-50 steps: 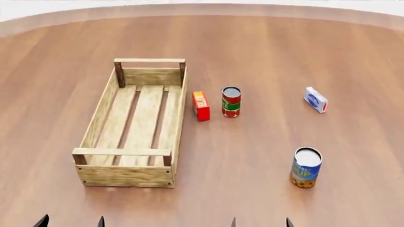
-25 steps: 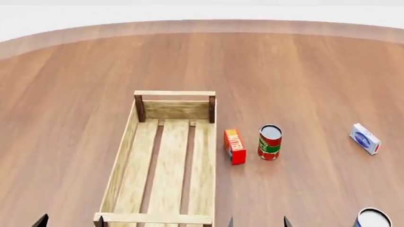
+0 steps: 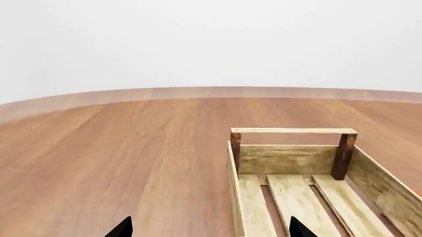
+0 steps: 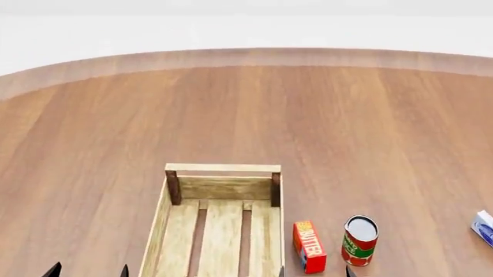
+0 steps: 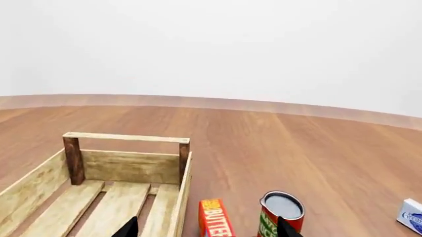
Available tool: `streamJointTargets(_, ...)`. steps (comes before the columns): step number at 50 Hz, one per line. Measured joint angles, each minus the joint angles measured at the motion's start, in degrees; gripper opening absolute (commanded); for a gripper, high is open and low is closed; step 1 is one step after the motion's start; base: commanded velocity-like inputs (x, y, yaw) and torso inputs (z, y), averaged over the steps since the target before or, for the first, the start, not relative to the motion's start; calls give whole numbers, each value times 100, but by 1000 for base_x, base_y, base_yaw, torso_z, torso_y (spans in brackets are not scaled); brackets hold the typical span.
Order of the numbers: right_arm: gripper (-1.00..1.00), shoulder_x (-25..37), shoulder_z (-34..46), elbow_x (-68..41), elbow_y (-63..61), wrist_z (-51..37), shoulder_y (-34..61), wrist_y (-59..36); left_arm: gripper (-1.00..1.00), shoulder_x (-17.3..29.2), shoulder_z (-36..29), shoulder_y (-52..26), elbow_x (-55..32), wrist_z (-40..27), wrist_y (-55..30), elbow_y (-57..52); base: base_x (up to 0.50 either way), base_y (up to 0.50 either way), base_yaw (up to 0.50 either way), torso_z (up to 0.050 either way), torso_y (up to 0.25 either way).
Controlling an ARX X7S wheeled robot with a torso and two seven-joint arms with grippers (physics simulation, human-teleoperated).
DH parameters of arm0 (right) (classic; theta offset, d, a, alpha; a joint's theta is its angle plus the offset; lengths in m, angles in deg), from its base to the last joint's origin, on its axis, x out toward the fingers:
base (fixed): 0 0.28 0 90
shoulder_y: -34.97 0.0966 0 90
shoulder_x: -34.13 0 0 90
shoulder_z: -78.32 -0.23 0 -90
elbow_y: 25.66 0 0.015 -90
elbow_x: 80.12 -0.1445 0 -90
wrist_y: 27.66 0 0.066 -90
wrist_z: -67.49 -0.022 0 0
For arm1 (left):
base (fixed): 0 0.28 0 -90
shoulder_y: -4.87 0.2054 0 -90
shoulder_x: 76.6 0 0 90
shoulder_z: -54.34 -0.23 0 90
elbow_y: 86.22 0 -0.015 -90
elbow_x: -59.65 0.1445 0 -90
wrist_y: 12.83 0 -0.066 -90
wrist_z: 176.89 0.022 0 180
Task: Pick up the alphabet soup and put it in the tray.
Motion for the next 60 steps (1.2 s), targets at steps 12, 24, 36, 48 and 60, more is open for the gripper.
streamJointTargets(12,100,48,67,-73,21,-60,36,-29,100,63,-65,-24,-73,-59,-2,-1,203,42,0,0,0)
streamJointTargets(24,100,-17,-511,-852,-770,-596,-198,-1050,100,113,-91,-12,-203,-111,-54,-55,0,0,0,0,0)
streamJointTargets(36,100,-170,-1403,-1459,-2018,-1862,-594,-2162,100,163,-136,3,-289,-148,-55,-90,0,0,0,0,0)
streamJointTargets(48,100,-383,-2063,-1680,-2590,-3177,-768,-2532,100,202,-176,-7,-328,-209,-21,-72,0,0,0,0,0)
streamJointTargets(60,100,-437,-2463,-2044,-3017,-4044,-1067,-2534,100,232,-195,-19,-379,-284,-8,-65,0,0,0,0,0)
